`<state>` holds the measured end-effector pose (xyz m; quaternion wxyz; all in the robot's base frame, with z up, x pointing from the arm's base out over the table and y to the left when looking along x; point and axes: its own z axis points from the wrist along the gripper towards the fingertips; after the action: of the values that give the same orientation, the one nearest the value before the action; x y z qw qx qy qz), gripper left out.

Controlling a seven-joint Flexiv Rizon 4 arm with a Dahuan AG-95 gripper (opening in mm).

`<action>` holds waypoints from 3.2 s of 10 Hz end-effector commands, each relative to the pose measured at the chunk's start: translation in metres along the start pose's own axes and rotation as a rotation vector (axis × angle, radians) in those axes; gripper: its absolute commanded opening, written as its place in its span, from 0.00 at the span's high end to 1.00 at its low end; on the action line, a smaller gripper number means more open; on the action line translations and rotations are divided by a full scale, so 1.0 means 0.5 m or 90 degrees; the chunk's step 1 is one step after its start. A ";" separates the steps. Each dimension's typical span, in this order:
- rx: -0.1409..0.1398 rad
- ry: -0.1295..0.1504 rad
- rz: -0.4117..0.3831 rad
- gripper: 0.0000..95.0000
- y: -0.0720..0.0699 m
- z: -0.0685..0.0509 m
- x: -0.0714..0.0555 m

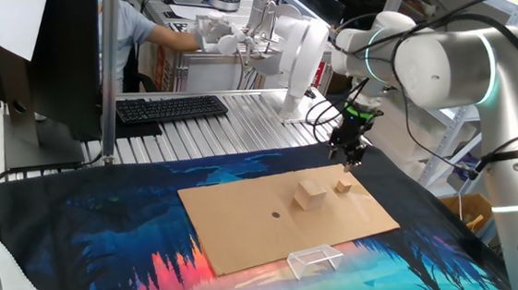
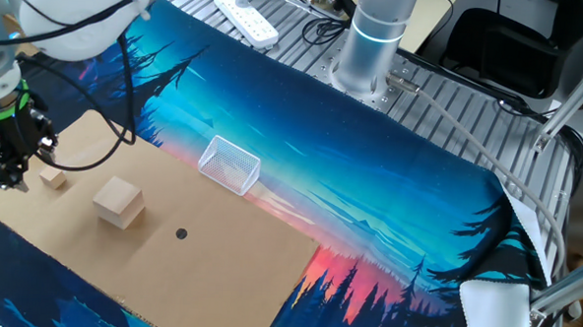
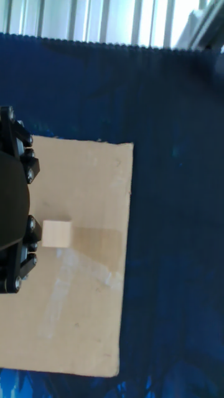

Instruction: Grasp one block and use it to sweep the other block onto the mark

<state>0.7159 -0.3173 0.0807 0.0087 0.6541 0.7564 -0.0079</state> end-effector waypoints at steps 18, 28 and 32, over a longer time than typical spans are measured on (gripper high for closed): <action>0.003 -0.001 0.007 0.40 -0.054 0.082 -0.019; -0.015 0.002 -0.024 0.60 -0.053 0.112 -0.028; -0.021 0.010 -0.030 0.60 -0.054 0.127 -0.033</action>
<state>0.6931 -0.3397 0.0167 0.0110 0.6351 0.7723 0.0109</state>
